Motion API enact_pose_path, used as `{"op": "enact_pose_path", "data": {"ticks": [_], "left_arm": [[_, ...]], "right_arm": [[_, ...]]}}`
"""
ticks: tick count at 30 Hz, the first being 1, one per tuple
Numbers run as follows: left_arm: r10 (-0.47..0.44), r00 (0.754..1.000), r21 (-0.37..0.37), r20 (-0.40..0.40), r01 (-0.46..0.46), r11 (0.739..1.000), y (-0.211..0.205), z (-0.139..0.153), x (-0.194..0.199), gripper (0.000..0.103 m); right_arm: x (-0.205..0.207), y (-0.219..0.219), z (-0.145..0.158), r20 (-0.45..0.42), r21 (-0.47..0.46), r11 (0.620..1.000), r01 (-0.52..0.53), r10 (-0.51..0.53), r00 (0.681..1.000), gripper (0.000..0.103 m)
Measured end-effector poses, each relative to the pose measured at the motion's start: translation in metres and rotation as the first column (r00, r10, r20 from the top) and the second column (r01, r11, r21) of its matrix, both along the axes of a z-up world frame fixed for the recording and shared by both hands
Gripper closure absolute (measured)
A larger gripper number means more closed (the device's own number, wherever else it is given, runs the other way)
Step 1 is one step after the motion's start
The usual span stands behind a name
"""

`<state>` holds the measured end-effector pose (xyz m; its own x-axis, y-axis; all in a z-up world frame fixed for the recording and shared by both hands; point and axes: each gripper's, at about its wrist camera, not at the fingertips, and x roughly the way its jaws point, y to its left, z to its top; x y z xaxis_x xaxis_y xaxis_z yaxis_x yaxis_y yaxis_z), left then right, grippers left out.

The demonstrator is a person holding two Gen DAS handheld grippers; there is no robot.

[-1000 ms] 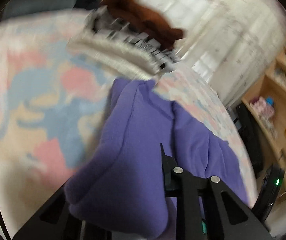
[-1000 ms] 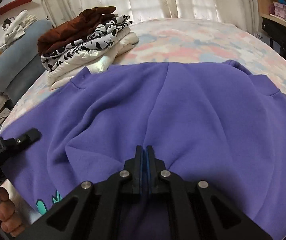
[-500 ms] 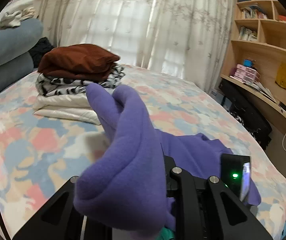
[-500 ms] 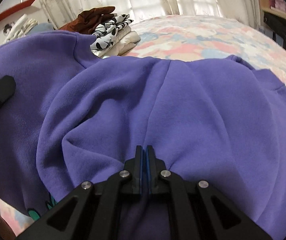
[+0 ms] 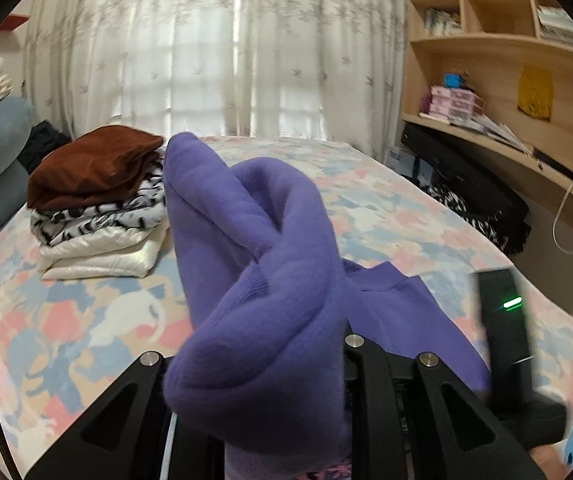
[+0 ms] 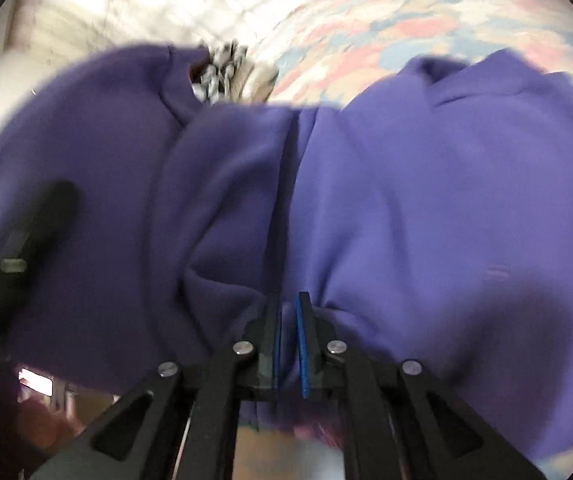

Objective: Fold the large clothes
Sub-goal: 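Fold the held side over onto the rest of the bundle with both grippers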

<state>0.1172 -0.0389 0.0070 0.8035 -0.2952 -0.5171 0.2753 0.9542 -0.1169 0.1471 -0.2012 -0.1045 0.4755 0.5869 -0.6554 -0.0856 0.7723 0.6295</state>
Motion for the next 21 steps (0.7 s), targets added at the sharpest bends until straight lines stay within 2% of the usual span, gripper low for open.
{"op": "enact_pose_path", "data": {"ticks": [3,5,7,9,12,14,16,17,19,21], "left_arm": [[-0.041,0.999,0.049,0.003,0.041,0.998,-0.033,0.001,-0.003,0.086],[-0.078,0.997,0.076,0.006,0.077,0.994,-0.058,-0.001,-0.007,0.086],[-0.117,0.993,0.112,0.0,0.117,0.987,-0.084,-0.009,-0.01,0.085],[-0.158,0.987,0.15,-0.02,0.159,0.976,-0.113,-0.026,-0.014,0.085],[-0.201,0.977,0.245,-0.071,0.213,0.946,-0.154,-0.062,-0.018,0.085],[-0.22,0.97,0.323,-0.105,0.242,0.915,-0.179,-0.088,-0.022,0.085],[-0.234,0.968,0.382,-0.094,0.252,0.889,-0.192,-0.102,-0.03,0.084],[-0.242,0.967,0.396,-0.076,0.252,0.883,-0.196,-0.102,-0.034,0.081],[-0.262,0.962,0.374,-0.079,0.272,0.887,-0.195,-0.099,-0.037,0.076],[-0.287,0.952,0.304,-0.106,0.306,0.902,-0.185,-0.095,-0.034,0.06]], "right_arm": [[-0.022,-0.039,0.022,0.057,-0.088,0.99,0.109,-0.104,0.993,0.095],[-0.034,-0.065,0.033,0.096,-0.148,0.966,0.21,-0.197,0.976,0.095],[-0.048,-0.097,0.041,0.125,-0.177,0.929,0.324,-0.305,0.944,0.095],[-0.058,-0.121,0.041,0.132,-0.182,0.903,0.389,-0.37,0.92,0.095],[-0.07,-0.144,0.028,0.112,-0.24,0.858,0.455,-0.441,0.891,0.095],[-0.081,-0.157,0.017,0.084,-0.25,0.849,0.465,-0.459,0.884,0.095],[-0.084,-0.163,0.003,0.047,-0.248,0.852,0.461,-0.465,0.884,0.095],[-0.089,-0.165,0.0,0.036,-0.25,0.853,0.459,-0.466,0.884,0.095],[-0.084,-0.167,-0.007,0.019,-0.24,0.86,0.449,-0.459,0.888,0.095],[-0.085,-0.169,-0.01,0.01,-0.234,0.866,0.442,-0.452,0.892,0.095]]}}
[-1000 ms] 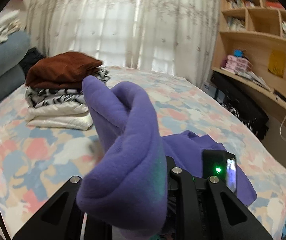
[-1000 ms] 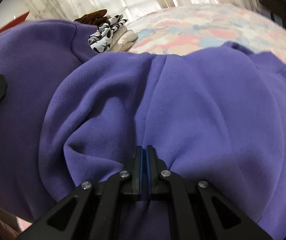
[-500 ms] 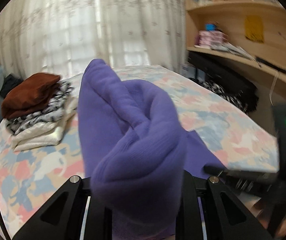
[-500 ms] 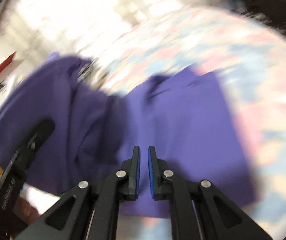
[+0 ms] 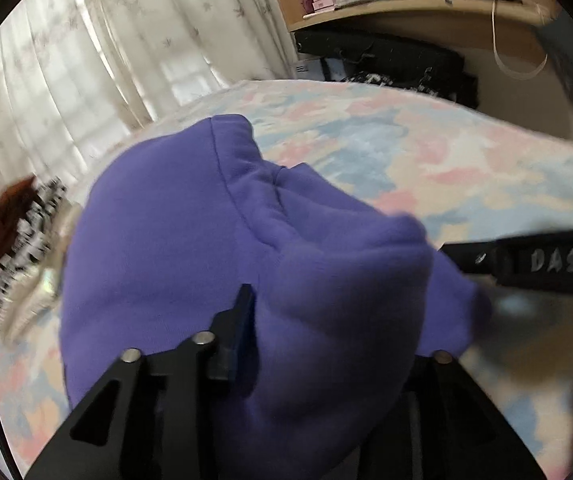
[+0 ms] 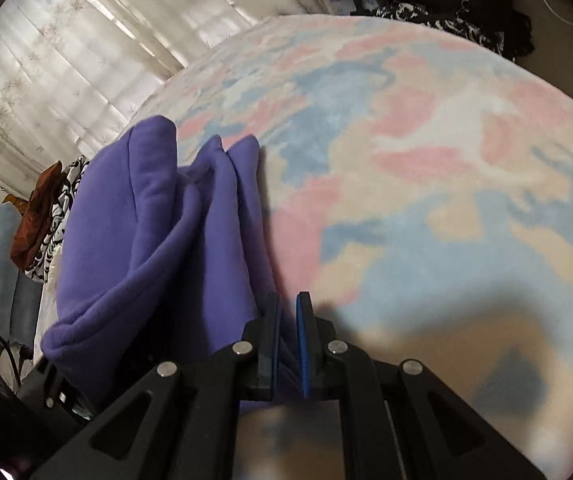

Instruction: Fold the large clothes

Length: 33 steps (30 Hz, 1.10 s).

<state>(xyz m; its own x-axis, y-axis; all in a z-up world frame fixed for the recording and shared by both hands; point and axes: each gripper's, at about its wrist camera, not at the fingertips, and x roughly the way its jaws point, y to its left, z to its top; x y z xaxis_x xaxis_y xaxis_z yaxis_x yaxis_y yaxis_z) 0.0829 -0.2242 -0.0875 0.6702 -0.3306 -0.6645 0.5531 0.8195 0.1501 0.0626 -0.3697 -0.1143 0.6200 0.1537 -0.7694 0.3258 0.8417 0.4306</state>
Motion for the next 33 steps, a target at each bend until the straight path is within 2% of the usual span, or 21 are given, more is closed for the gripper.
{"op": "enact_pose_path", "data": {"ticks": [1,3,4,6,8,10,12,15,16,19,20,21,23,26,28,29,31,32,33], "left_arm": [[-0.018,0.999,-0.049,-0.027,0.017,0.999,0.006,0.004,-0.001,0.055],[-0.055,0.997,-0.121,-0.047,0.049,0.991,0.014,0.012,-0.004,0.036],[-0.075,0.996,-0.152,-0.049,0.067,0.986,0.018,0.017,-0.01,0.031],[-0.108,0.993,-0.197,-0.052,0.096,0.976,0.025,0.025,-0.017,0.013],[-0.143,0.988,-0.246,-0.06,0.124,0.961,0.033,0.033,-0.031,0.011],[-0.174,0.982,-0.286,-0.071,0.147,0.947,0.043,0.042,-0.045,0.011],[-0.175,0.982,-0.305,-0.069,0.146,0.941,0.056,0.051,-0.054,0.011],[-0.127,0.989,-0.354,-0.081,0.091,0.931,0.089,0.066,-0.055,0.012],[-0.107,0.99,-0.379,-0.097,0.062,0.923,0.103,0.07,-0.049,0.013],[-0.015,0.989,-0.409,-0.144,-0.046,0.911,0.142,0.074,-0.016,0.019],[0.022,0.987,-0.398,-0.156,-0.083,0.914,0.151,0.072,-0.005,0.024],[0.05,0.984,-0.392,-0.172,-0.115,0.913,0.158,0.069,0.007,0.029],[0.095,0.972,-0.38,-0.215,-0.173,0.909,0.172,0.058,0.036,0.032],[0.137,0.948,-0.33,-0.286,-0.232,0.915,0.176,0.032,0.079,0.044],[0.107,0.942,-0.344,-0.318,-0.22,0.913,0.17,0.019,0.097,0.043],[0.112,0.945,-0.34,-0.306,-0.219,0.915,0.167,0.019,0.101,0.041],[0.132,0.962,-0.272,-0.237,-0.197,0.942,0.151,0.021,0.103,0.033],[0.15,0.964,-0.238,-0.219,-0.201,0.95,0.144,0.023,0.104,0.024],[0.163,0.966,-0.213,-0.2,-0.206,0.955,0.137,0.024,0.106,0.023]], "right_arm": [[-0.004,-0.002,0.001,0.005,0.003,1.0,-0.001,0.001,1.0,0.095],[-0.008,-0.002,0.004,0.028,0.008,1.0,-0.005,0.005,1.0,0.095],[-0.009,-0.004,0.005,0.038,0.009,1.0,-0.011,0.01,0.999,0.095],[-0.01,-0.002,0.01,0.051,0.01,1.0,-0.023,0.022,0.998,0.095],[-0.011,-0.003,0.015,0.066,0.029,0.999,-0.041,0.039,0.997,0.095],[-0.009,-0.002,0.02,0.08,0.084,0.994,-0.073,0.066,0.995,0.089],[-0.01,0.0,0.027,0.102,0.119,0.988,-0.098,0.086,0.991,0.069],[-0.007,0.008,0.042,0.146,0.125,0.98,-0.154,0.135,0.98,0.054],[-0.004,0.011,0.045,0.156,0.133,0.975,-0.178,0.157,0.975,0.053],[0.016,0.02,0.049,0.145,0.165,0.956,-0.242,0.219,0.965,0.041],[0.022,0.023,0.049,0.141,0.176,0.95,-0.258,0.235,0.962,0.039],[0.031,0.027,0.047,0.143,0.194,0.938,-0.288,0.264,0.954,0.038],[0.052,0.033,0.042,0.137,0.232,0.915,-0.331,0.306,0.942,0.038],[0.078,0.038,0.032,0.091,0.253,0.903,-0.347,0.335,0.938,0.038],[0.097,0.042,0.021,0.047,0.262,0.899,-0.351,0.351,0.935,0.038],[0.103,0.043,0.018,0.033,0.263,0.899,-0.35,0.355,0.934,0.038],[0.113,0.05,0.01,0.016,0.26,0.893,-0.368,0.377,0.926,0.039],[0.116,0.054,0.009,0.014,0.224,0.9,-0.375,0.381,0.924,0.06],[0.116,0.057,0.009,0.014,0.187,0.903,-0.386,0.39,0.921,0.08]]}}
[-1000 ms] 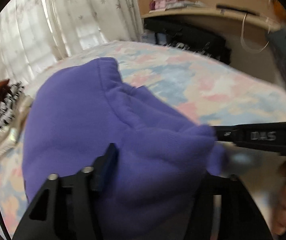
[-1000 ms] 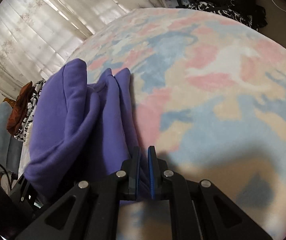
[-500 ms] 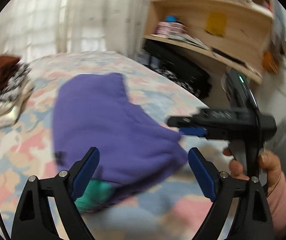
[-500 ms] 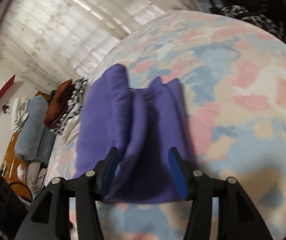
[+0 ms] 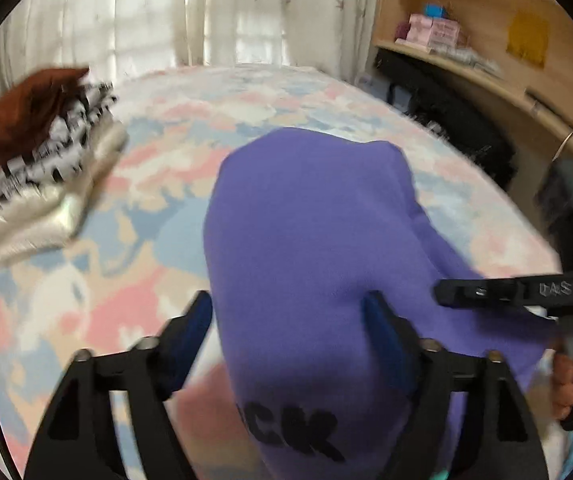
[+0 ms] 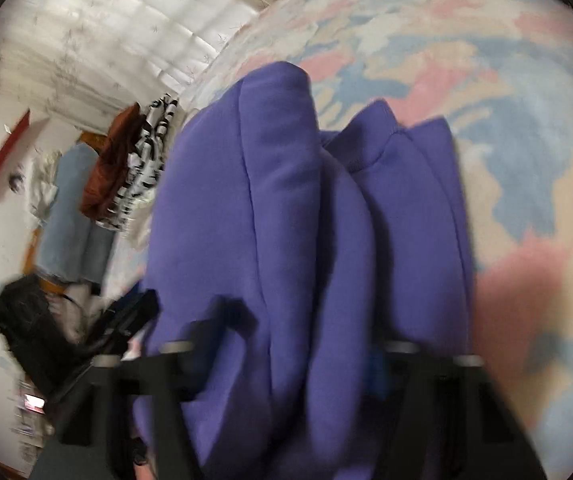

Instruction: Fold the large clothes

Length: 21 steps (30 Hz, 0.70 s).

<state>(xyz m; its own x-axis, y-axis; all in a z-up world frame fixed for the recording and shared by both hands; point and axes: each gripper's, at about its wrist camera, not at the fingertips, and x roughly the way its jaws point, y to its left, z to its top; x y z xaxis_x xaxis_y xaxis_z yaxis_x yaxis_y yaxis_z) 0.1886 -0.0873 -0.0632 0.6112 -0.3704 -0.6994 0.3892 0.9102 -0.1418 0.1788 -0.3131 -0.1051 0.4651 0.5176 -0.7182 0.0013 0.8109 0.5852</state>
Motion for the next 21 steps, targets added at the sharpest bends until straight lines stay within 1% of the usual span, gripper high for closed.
{"op": "enact_pose_path", "data": {"ticks": [1,2,3,4,5,6,7,8,9,10,11,14,16,17,19,21], "left_arm": [[-0.008,1.0,0.013,0.005,0.008,1.0,-0.007,0.002,0.003,0.023],[-0.015,1.0,0.023,0.006,0.015,1.0,-0.013,0.003,0.006,0.023],[-0.026,1.0,0.025,0.003,0.026,0.999,-0.019,0.004,0.009,0.023],[-0.047,0.999,0.019,-0.007,0.047,0.999,-0.026,0.005,0.011,0.022],[-0.058,0.998,0.032,-0.012,0.058,0.998,-0.035,0.004,0.012,0.016],[-0.066,0.998,0.055,-0.016,0.066,0.996,-0.043,0.003,0.012,0.011],[-0.084,0.996,0.099,-0.029,0.087,0.991,-0.058,-0.005,0.013,0.007],[-0.099,0.994,0.135,-0.041,0.104,0.985,-0.068,-0.011,0.013,0.0],[-0.115,0.992,0.176,-0.047,0.122,0.977,-0.08,-0.017,0.011,0.0],[-0.12,0.993,0.236,-0.005,0.118,0.965,-0.092,-0.022,0.004,0.0],[-0.115,0.993,0.253,0.018,0.107,0.961,-0.097,-0.023,-0.003,0.0],[-0.099,0.995,0.234,0.024,0.091,0.968,-0.097,-0.029,-0.002,0.0],[-0.093,0.996,0.21,0.014,0.088,0.974,-0.093,-0.03,0.0,0.0],[-0.094,0.995,0.211,0.019,0.088,0.974,-0.093,-0.03,-0.001,0.0],[-0.09,0.995,0.209,0.03,0.082,0.975,-0.094,-0.03,-0.003,0.0],[-0.087,0.996,0.197,0.027,0.08,0.977,-0.09,-0.031,-0.001,0.0]], "right_arm": [[-0.002,0.002,0.004,0.024,-0.032,0.999,-0.001,0.002,1.0,0.081],[-0.008,0.0,0.011,0.061,-0.063,0.998,0.02,-0.016,0.998,0.083],[-0.017,-0.002,0.023,0.124,-0.109,0.993,0.045,-0.031,0.992,0.083],[-0.026,-0.006,0.032,0.169,-0.124,0.99,0.068,-0.047,0.984,0.084],[-0.035,-0.011,0.037,0.198,-0.131,0.987,0.094,-0.067,0.978,0.084],[-0.041,-0.016,0.036,0.205,-0.151,0.982,0.116,-0.084,0.975,0.084],[-0.044,-0.018,0.029,0.195,-0.184,0.975,0.126,-0.089,0.977,0.084],[-0.043,-0.02,0.017,0.172,-0.205,0.97,0.133,-0.098,0.98,0.083],[-0.042,-0.023,-0.001,0.12,-0.203,0.97,0.136,-0.114,0.986,0.083],[-0.043,-0.028,-0.02,0.075,-0.171,0.974,0.15,-0.139,0.987,0.083],[-0.047,-0.034,-0.03,0.082,-0.141,0.974,0.179,-0.168,0.982,0.083],[-0.053,-0.034,-0.035,0.125,-0.138,0.966,0.217,-0.201,0.972,0.083],[-0.052,-0.031,-0.037,0.142,-0.146,0.964,0.221,-0.201,0.969,0.082],[-0.052,-0.03,-0.037,0.15,-0.145,0.964,0.224,-0.202,0.968,0.081],[-0.055,-0.033,-0.036,0.149,-0.141,0.965,0.222,-0.201,0.968,0.081],[-0.057,-0.033,-0.032,0.14,-0.132,0.967,0.216,-0.198,0.97,0.077]]}}
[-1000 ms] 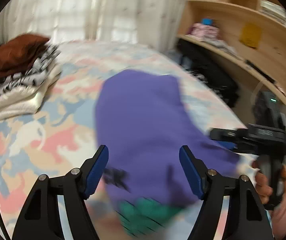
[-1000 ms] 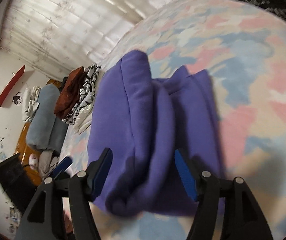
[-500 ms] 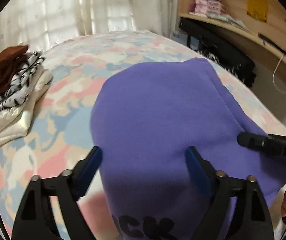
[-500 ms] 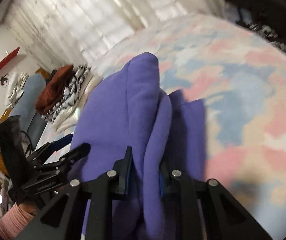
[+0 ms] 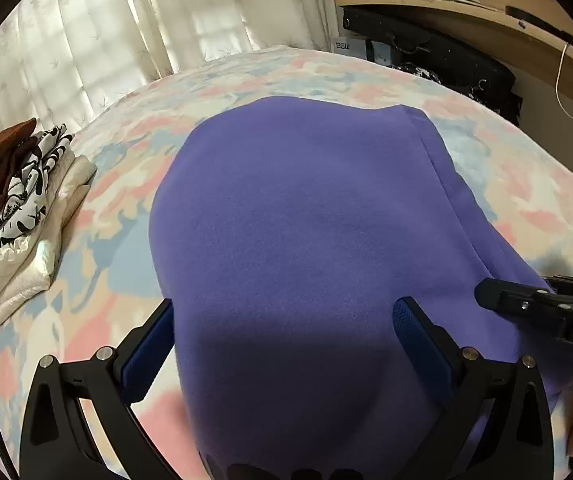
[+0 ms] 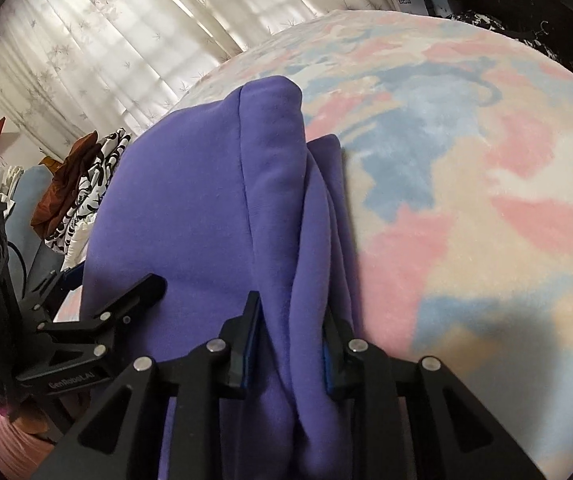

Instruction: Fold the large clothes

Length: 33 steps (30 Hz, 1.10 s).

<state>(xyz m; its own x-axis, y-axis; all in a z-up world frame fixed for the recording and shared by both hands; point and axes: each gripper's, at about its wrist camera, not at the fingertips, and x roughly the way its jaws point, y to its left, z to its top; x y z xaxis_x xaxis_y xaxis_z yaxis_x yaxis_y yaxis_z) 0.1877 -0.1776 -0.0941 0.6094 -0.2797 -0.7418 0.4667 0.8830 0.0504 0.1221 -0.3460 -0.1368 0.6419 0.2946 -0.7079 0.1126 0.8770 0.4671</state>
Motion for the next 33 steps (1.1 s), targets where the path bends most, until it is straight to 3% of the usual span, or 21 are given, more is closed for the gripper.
{"op": "enact_pose_path", "data": {"ticks": [6,10,14,18,21,25,28,29,33], "left_arm": [[-0.001,0.996,-0.035,-0.091,-0.003,0.999,0.011,0.012,0.013,0.0],[0.024,0.986,-0.032,-0.167,-0.029,0.999,0.019,0.025,0.022,0.0],[0.023,0.999,0.041,-0.038,-0.021,0.999,0.019,0.054,0.02,0.001],[0.081,0.996,0.067,0.026,-0.083,0.994,0.021,0.067,0.038,0.001],[0.152,0.988,0.035,0.027,-0.153,0.988,0.029,0.062,0.06,0.001],[0.196,0.98,-0.015,-0.041,-0.197,0.98,0.037,0.041,0.084,0.0],[0.169,0.983,-0.029,-0.067,-0.171,0.985,0.028,0.027,0.088,0.0],[0.16,0.984,-0.034,-0.073,-0.163,0.986,0.023,0.022,0.088,0.0],[0.146,0.987,-0.002,-0.065,-0.146,0.989,0.004,0.009,0.09,0.0]], "right_arm": [[0.001,-0.006,0.029,-0.116,-0.019,1.0,0.025,-0.027,0.993,0.074],[-0.002,-0.002,0.075,-0.045,-0.152,0.986,0.065,-0.072,0.996,0.073],[0.015,0.004,0.101,0.033,-0.156,0.985,0.075,-0.071,0.997,0.073],[0.051,0.015,0.109,0.086,-0.085,0.995,0.059,-0.052,0.995,0.073],[0.086,0.03,0.104,0.128,-0.064,0.997,0.05,-0.042,0.991,0.073],[0.13,0.033,0.065,0.033,0.009,1.0,0.026,-0.026,0.999,0.074],[0.142,0.031,0.035,-0.044,-0.101,0.995,0.023,-0.028,0.999,0.088],[0.139,0.026,0.028,-0.038,-0.143,0.99,0.02,-0.026,0.999,0.101],[0.122,0.011,0.016,0.001,-0.143,0.99,0.022,-0.022,1.0,0.103]]}}
